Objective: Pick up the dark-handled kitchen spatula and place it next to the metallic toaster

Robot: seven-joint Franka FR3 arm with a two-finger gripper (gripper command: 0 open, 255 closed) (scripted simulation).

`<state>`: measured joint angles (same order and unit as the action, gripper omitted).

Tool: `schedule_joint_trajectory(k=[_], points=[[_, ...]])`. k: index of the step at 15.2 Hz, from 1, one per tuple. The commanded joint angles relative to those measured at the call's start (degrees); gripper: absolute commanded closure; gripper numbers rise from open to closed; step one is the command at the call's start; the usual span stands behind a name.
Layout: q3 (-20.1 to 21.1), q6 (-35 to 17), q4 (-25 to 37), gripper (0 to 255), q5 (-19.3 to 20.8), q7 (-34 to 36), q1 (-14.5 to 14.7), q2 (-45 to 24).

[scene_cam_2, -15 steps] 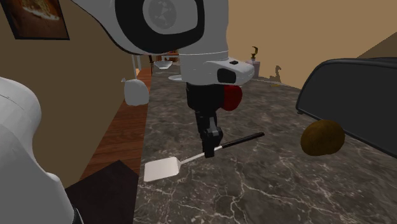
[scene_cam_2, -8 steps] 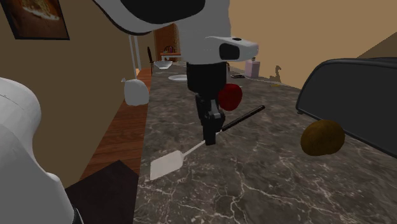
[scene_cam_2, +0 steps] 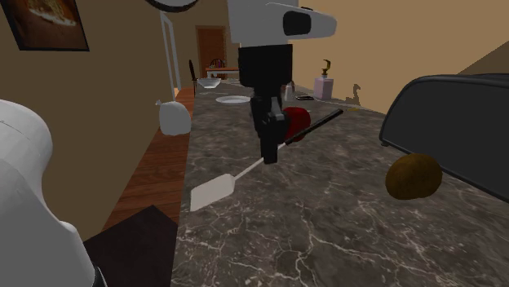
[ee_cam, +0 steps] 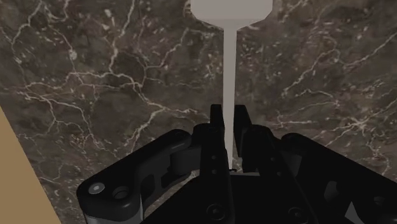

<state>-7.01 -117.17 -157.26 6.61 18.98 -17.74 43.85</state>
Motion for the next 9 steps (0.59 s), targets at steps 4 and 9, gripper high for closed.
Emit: schedule_joint_trajectory(k=[4, 9], points=[[0.4, 4.5, 3.3, 255, -0.4, -0.1, 0.2, 1.1], [0.7, 8.5, 6.9, 255, -0.7, -0.2, 0.3, 1.6]])
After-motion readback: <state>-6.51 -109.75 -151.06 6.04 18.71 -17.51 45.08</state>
